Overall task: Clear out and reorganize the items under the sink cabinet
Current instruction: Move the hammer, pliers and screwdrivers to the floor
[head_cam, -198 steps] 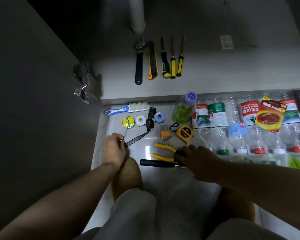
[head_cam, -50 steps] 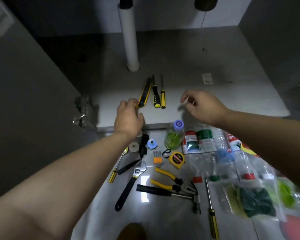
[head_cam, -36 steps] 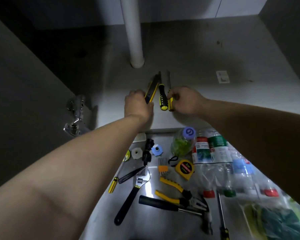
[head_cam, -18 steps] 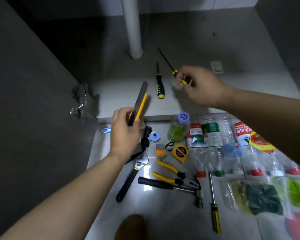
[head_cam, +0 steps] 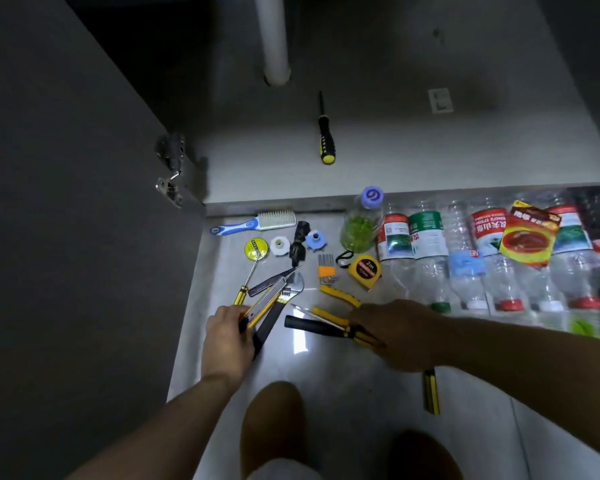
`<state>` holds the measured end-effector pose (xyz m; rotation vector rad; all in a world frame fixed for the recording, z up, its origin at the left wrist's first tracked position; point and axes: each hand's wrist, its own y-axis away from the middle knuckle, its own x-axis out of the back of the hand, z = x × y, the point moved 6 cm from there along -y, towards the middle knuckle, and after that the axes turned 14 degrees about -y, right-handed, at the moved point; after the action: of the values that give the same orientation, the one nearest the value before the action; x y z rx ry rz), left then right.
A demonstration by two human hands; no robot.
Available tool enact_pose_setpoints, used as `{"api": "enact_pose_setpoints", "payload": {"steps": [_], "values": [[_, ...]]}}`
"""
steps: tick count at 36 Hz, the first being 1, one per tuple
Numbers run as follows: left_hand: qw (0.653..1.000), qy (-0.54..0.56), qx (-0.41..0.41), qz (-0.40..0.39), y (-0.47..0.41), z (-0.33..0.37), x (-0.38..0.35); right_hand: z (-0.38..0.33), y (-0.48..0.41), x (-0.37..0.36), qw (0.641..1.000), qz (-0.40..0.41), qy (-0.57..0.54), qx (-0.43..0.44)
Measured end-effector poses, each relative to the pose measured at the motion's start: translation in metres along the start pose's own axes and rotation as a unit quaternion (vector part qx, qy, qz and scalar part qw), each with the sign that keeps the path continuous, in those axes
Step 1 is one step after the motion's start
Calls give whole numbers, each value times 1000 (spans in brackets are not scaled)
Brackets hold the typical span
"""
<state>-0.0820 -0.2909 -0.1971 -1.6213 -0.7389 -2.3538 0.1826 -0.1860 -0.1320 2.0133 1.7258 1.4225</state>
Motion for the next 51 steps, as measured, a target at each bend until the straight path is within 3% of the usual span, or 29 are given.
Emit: {"api": "enact_pose_setpoints", "payload": {"steps": [5, 15, 21, 28, 35, 43, 45, 47, 51], "values": [[998, -48, 30, 12, 0, -11, -2, 11, -11, -41, 996, -75, 51, -13], [997, -73, -4, 14, 2, -3, 1, 8, -32, -64, 990, -46, 133, 18], [999, -48, 14, -4, 0, -4, 0, 21, -29, -58, 996, 0, 89, -12], [999, -17, -7, 50, -9, 11, 11, 30, -24, -54, 997, 15, 72, -25], [993, 56, -50, 94, -41, 62, 37, 27, -20, -43, 997, 68, 48, 3], [982, 143, -70, 97, -87, 120, 72, 5, -5, -40, 993, 88, -73, 6], [979, 159, -80, 98, -107, 136, 80, -2, -7, -28, 987, 113, -109, 18], [977, 152, -117, 91, -161, 199, 96, 23, -9, 27, 970, 209, -120, 17], [986, 85, -132, 60, -198, 223, 94, 7, -6, 54, 950, 276, -140, 44]]}}
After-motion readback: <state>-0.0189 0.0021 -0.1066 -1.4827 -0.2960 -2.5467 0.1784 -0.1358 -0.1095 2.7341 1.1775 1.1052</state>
